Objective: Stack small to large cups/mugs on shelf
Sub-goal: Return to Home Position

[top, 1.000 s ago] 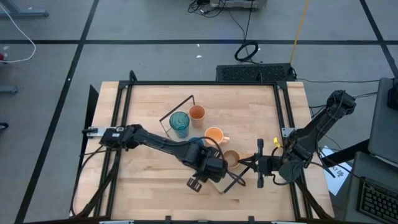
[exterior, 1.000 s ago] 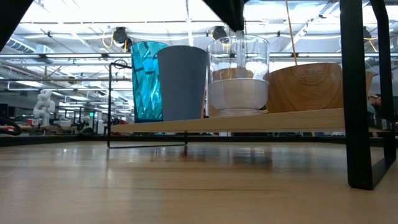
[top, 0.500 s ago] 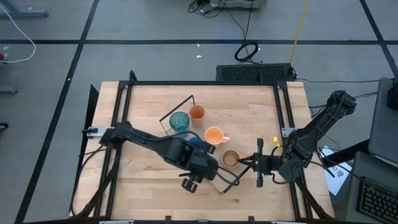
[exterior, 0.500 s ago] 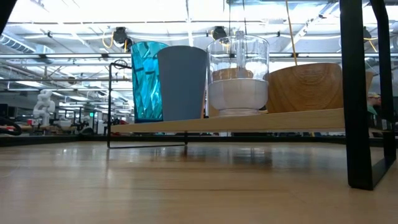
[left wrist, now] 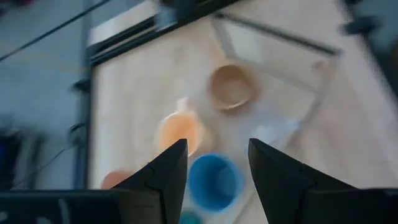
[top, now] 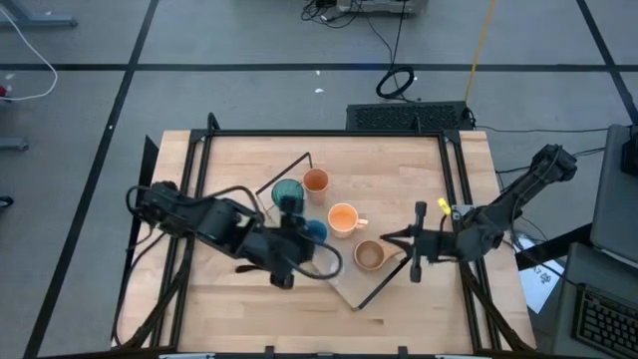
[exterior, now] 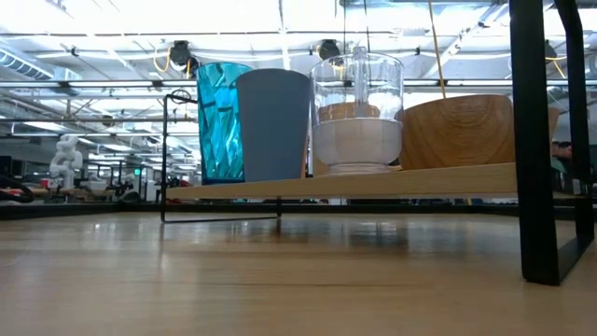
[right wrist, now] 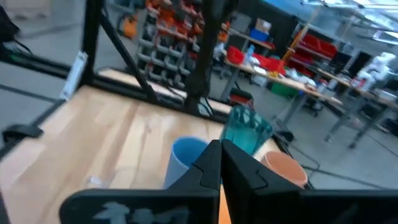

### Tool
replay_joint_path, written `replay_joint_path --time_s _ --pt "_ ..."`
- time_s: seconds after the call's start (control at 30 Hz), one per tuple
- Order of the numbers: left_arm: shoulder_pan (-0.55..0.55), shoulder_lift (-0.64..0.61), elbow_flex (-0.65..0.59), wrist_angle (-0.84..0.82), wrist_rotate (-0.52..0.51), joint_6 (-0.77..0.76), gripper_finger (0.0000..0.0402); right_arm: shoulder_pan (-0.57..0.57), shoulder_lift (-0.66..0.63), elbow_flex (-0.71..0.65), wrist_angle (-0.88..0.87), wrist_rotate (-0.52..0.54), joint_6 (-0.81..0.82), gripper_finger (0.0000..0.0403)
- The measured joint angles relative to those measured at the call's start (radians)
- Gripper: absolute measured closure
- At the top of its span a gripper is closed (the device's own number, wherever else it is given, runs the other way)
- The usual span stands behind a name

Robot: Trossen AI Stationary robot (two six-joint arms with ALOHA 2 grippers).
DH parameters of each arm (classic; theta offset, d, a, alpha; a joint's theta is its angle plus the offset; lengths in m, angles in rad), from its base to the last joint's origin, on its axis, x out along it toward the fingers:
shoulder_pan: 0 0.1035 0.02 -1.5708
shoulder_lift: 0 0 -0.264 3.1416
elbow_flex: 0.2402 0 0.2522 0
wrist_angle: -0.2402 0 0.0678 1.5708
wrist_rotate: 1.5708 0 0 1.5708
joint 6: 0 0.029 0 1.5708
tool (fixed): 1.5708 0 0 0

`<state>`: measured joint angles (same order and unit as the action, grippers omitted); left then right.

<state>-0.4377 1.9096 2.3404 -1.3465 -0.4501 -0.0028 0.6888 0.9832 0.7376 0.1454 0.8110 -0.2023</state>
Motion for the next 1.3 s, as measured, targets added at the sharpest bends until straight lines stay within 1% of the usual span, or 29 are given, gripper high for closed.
replay_joint_path --time_s 0.1,0.17,0.23,0.3,0.47,0.57,0.67,0.83,0.97,1.07,1.17,1.3 --pt "-0.013 -0.044 -0.045 -0.022 -0.112 -0.069 0.0229 -0.028 -0.051 0.0 -0.005 -0.078 -0.022 0.0403" --pt "-0.022 -0.081 -0.099 -0.02 -0.157 -0.097 0.0229 -0.048 -0.079 0.0 -0.02 -0.113 -0.031 0.0403" --pt "-0.034 -0.128 -0.182 0.007 -0.183 -0.115 0.0229 -0.071 -0.105 0.0 -0.033 -0.143 -0.036 0.0403" --pt "-0.038 -0.18 -0.29 0.072 -0.189 -0.121 0.0229 -0.096 -0.128 0.0 -0.055 -0.179 -0.04 0.0403" --pt "-0.033 -0.336 -0.617 0.321 -0.209 -0.12 0.0229 -0.149 -0.169 0.0 -0.107 -0.273 -0.04 0.0403" --pt "-0.032 -0.435 -0.776 0.452 -0.213 -0.111 0.0229 -0.172 -0.178 0.0 -0.138 -0.312 -0.034 0.0403" --pt "-0.032 -0.525 -0.911 0.575 -0.232 -0.101 0.0229 -0.187 -0.183 0.0 -0.156 -0.319 -0.025 0.0403" --pt "-0.032 -0.657 -1.113 0.795 -0.234 -0.058 0.0229 -0.198 -0.185 0.0 -0.192 -0.32 -0.006 0.0403" --pt "-0.032 -0.739 -1.245 0.928 -0.234 -0.052 0.0229 -0.198 -0.186 -0.002 -0.189 -0.319 0.003 0.0403" --pt "-0.032 -0.789 -1.323 0.987 -0.234 -0.044 0.0233 -0.198 -0.193 -0.029 -0.174 -0.32 0.003 0.0403" --pt "-0.032 -0.827 -1.384 1.037 -0.234 -0.043 0.0258 -0.199 -0.206 -0.061 -0.164 -0.32 0.007 0.0403" --pt "-0.032 -0.864 -1.442 1.069 -0.233 -0.033 0.0309 -0.199 -0.226 -0.117 -0.096 -0.32 0.002 0.0403"
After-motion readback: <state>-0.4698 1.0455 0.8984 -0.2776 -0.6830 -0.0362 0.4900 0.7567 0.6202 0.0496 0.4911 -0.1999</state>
